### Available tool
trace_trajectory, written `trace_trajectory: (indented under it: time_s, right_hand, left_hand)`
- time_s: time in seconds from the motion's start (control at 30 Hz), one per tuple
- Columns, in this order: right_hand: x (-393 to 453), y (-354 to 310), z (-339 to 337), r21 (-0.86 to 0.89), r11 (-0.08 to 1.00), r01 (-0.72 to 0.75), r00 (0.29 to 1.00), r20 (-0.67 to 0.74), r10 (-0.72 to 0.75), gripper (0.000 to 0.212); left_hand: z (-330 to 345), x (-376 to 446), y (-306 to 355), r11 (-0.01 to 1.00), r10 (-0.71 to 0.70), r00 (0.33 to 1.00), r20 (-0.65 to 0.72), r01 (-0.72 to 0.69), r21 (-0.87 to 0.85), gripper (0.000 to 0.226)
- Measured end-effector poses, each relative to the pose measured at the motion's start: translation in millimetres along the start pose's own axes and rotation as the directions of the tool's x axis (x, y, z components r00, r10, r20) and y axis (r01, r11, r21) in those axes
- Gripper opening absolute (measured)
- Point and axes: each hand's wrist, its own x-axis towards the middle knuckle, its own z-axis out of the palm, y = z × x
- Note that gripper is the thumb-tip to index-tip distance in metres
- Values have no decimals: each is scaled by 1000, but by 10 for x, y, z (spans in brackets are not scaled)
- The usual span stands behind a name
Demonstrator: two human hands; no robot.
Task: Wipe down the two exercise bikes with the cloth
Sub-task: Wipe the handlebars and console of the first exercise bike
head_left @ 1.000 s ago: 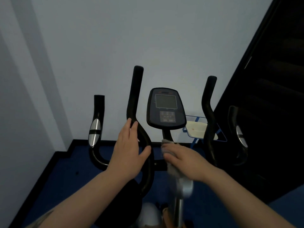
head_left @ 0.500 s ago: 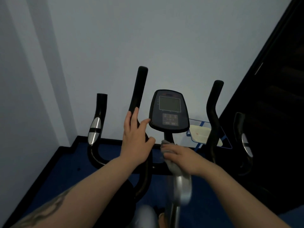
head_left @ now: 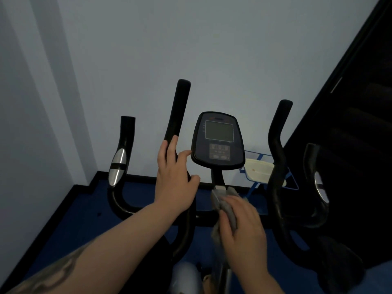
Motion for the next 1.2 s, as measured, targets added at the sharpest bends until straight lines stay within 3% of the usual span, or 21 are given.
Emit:
trace_trajectory:
  time_s: [0.07, 0.13, 0.2, 0.27, 0.33, 0.43, 0.53, 0.6, 0.67, 0.73, 0.83, 0.93, 1.03, 1.1, 1.2]
  right_hand:
    - [176, -36, -31, 13, 999, -43, 997, 63, 43, 17]
    - [363, -72, -68, 30, 988, -153, 976, 159, 146, 19]
    - [498, -107, -21, -71, 973, -220, 941, 248, 231, 25]
    - [573, -228, 85, -311, 940, -136, 933, 278, 228, 29]
    - [491, -353, 196, -430, 903, -8, 958, 254, 130, 31]
    - [262, -384, 194, -316, 941, 121, 965, 260, -37, 28]
    - [174, -207, 4, -168, 941, 294, 912, 343, -223, 19]
    - [288, -155, -117, -127, 975, 181, 929, 347, -127, 19]
    - [490, -157, -80, -129, 991, -38, 936, 343, 80, 20]
    - [656, -154, 98, -262, 960, -100, 903, 382, 198, 23]
    - [709, -217, 218, -343, 939, 14, 887, 437, 146, 24]
    - [661, -202, 23, -261, 958, 118, 848, 528, 39, 23]
    - [838, -164, -200, -128, 992, -22, 748, 656, 101, 17]
    - [1096, -136, -196, -62, 977, -202, 788, 583, 200, 18]
    - [1529, -80, -4, 49, 969, -242, 958, 173, 230, 23]
  left_hand:
    - [18, -14, 25, 999, -20, 999, -40, 19, -39, 60]
    - [3, -2, 59, 995, -49, 996, -78, 42, -95, 68]
    - [-32, 89, 89, 985, -103, 989, -109, 86, -146, 71]
    - [-54, 216, 102, 973, -167, 977, -135, 142, -182, 69]
    - [-42, 285, 83, 972, -175, 970, -168, 143, -189, 67]
    - [0, 272, 15, 976, -125, 972, -200, 85, -200, 62]
    - [5, 266, -13, 975, -105, 975, -195, 63, -212, 58]
    - [3, 271, -8, 971, -105, 975, -194, 58, -233, 58]
    - [8, 265, -15, 968, -106, 975, -194, 56, -245, 58]
    - [10, 265, -25, 965, -112, 975, -190, 61, -256, 60]
    - [-1, 276, -31, 960, -113, 979, -168, 64, -271, 62]
    - [6, 279, -57, 956, -100, 979, -179, 45, -289, 62]
    - [29, 269, -75, 952, -100, 973, -209, 32, -305, 66]
    - [41, 272, -79, 947, -109, 969, -222, 33, -320, 71]
    - [54, 282, -87, 940, -120, 967, -223, 39, -338, 74]
